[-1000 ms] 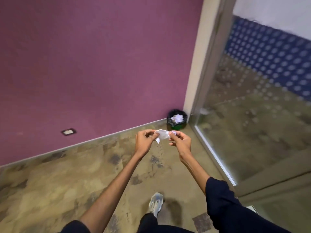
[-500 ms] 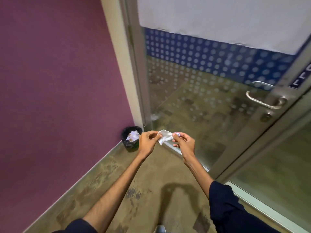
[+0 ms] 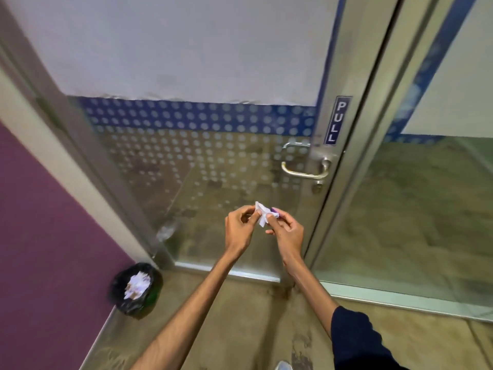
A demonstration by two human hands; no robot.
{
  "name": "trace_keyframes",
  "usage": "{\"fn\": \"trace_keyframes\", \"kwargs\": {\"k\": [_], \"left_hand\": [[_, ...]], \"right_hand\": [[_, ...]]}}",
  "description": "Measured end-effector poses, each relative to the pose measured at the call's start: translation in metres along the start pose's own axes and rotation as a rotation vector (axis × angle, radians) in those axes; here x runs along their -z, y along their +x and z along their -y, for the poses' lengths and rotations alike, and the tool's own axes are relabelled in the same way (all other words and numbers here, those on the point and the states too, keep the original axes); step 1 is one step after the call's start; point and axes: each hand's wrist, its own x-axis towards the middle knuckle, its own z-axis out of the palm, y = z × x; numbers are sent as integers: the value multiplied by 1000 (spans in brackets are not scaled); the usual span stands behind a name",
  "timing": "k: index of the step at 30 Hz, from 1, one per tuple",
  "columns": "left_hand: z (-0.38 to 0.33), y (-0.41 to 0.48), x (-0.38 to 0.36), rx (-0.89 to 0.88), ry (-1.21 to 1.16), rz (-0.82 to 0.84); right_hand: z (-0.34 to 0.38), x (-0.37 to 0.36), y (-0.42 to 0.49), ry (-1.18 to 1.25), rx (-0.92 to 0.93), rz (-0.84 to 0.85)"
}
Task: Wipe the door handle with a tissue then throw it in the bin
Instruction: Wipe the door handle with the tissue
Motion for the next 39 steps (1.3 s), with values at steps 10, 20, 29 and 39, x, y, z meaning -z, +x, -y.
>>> {"fn": "trace_keyframes", "kwargs": {"k": [10,20,29,39], "left_hand": [[-61,84,-86,-155,-113,79],[-89,120,-111,-377,67,34],[-86,179,-99,-678,533,-321],[-71,225,-112,-656,725,-336]], "right_hand": [[71,27,87,50,239,-94],[102,35,134,25,431,-320],[105,39,162,-541,697,-412],[108,32,181,-712,630,-391]]}}
